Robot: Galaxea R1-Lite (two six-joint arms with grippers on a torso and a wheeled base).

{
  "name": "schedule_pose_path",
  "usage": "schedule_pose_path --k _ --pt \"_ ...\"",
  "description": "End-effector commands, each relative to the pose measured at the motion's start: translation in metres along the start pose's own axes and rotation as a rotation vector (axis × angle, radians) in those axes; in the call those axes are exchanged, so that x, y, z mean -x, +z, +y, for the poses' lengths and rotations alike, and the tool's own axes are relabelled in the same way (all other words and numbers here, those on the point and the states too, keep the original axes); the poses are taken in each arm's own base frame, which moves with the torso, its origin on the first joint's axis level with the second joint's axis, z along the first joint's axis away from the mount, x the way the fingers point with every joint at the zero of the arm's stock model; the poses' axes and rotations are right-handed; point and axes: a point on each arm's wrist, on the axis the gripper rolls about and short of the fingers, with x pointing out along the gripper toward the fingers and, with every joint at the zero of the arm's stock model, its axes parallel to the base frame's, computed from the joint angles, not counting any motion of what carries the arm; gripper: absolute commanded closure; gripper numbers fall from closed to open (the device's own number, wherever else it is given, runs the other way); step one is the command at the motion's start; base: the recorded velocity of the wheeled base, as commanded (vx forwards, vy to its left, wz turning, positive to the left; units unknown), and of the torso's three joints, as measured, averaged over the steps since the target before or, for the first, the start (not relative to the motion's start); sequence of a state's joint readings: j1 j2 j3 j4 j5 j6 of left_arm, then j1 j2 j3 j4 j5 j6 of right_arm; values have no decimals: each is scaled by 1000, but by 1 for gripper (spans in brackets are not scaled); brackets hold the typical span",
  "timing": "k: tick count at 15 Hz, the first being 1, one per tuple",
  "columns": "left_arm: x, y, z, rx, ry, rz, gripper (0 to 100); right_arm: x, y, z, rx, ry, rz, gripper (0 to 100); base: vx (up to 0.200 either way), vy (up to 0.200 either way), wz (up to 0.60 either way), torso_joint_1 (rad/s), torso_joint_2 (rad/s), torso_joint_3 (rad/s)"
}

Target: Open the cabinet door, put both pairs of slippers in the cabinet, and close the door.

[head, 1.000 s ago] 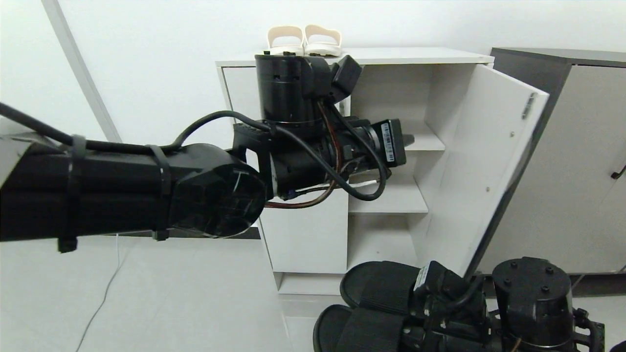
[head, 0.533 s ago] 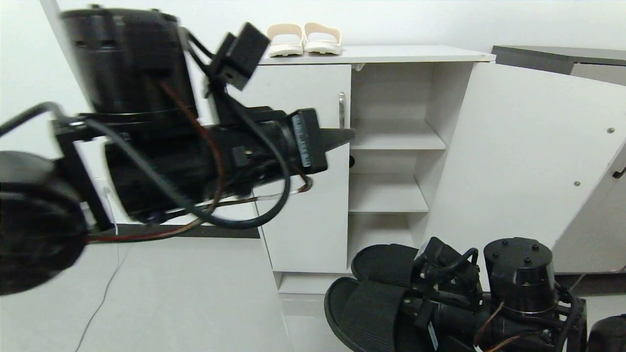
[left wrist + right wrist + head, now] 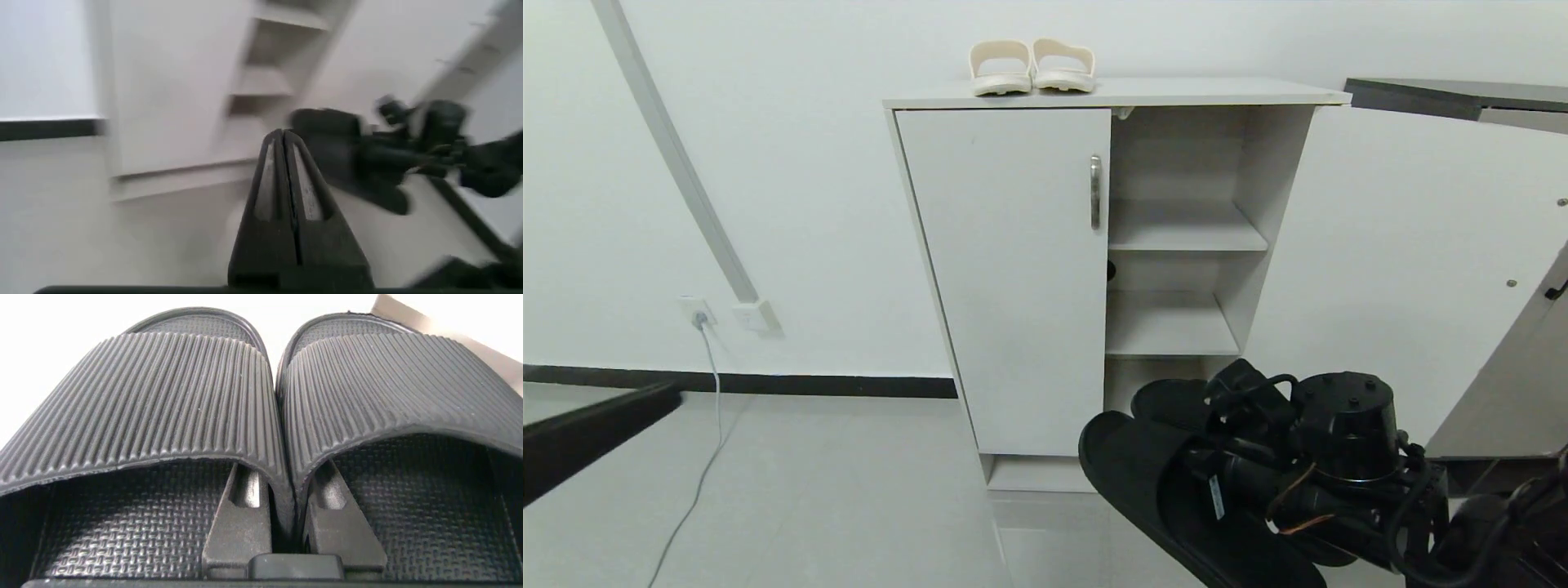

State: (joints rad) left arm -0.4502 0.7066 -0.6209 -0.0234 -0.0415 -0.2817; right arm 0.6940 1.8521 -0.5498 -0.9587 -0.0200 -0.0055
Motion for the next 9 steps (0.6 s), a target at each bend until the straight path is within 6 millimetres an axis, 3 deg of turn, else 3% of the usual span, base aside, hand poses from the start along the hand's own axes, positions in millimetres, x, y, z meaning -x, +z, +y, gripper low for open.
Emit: schedule_pose_path --k 1,5,9 --pt "64 -67 17 -63 298 -107 100 -13 -3 0 -16 -22 12 100 0 0 0 0 0 0" --pt "72 -127 32 -132 557 -118 100 -18 -4 0 -28 -58 16 100 0 0 0 0 0 0" --pt "72 -150 35 -144 674 -136 100 -18 -5 1 -27 -53 21 100 0 0 0 0 0 0"
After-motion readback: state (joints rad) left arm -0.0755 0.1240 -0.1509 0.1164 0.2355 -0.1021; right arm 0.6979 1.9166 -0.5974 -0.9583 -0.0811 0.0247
